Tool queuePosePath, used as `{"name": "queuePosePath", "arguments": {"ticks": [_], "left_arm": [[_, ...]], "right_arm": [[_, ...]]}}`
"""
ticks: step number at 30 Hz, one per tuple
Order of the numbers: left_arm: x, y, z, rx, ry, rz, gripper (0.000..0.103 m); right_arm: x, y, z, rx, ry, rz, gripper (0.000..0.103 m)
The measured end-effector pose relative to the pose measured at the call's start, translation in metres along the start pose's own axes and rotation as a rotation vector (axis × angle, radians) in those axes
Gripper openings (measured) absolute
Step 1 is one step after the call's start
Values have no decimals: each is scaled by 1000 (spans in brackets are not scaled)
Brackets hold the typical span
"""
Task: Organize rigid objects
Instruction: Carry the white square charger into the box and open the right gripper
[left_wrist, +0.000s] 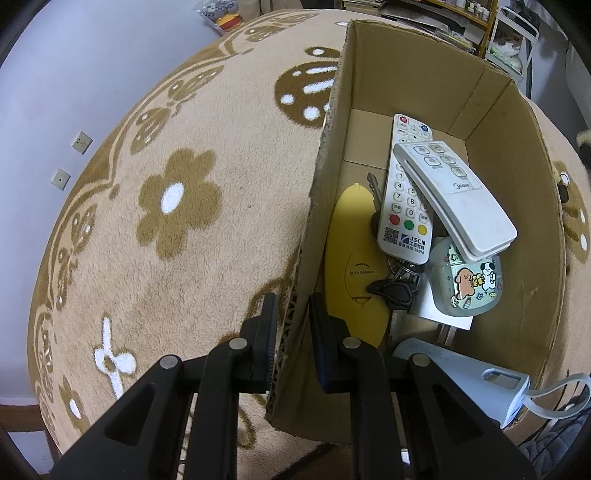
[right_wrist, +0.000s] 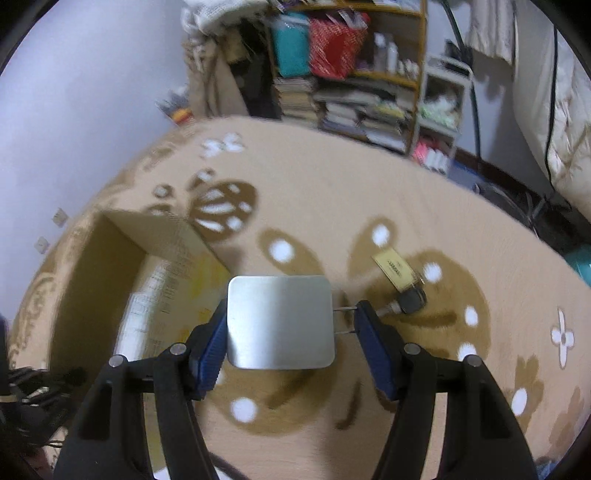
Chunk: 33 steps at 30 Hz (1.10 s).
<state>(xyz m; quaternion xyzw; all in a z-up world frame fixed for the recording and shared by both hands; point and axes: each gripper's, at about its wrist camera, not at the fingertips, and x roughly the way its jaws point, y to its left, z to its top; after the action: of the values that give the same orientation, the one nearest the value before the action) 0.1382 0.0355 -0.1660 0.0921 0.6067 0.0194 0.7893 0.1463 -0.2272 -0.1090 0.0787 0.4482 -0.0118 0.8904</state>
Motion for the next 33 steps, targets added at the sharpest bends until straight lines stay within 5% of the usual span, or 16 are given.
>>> {"name": "queuePosePath", "arguments": {"ticks": [14,21,33], "left_arm": [[0,0,1,9,-2,6,18],[0,-2,1,15,-2,15,18],[0,-2,2,15,0,17,18]], "right_arm": [[-36,61,2,-102,-132,142,70],[-28,71,-7,-80,-117,251,70],[-6,96,-21,-145,-64,310,70]]}}
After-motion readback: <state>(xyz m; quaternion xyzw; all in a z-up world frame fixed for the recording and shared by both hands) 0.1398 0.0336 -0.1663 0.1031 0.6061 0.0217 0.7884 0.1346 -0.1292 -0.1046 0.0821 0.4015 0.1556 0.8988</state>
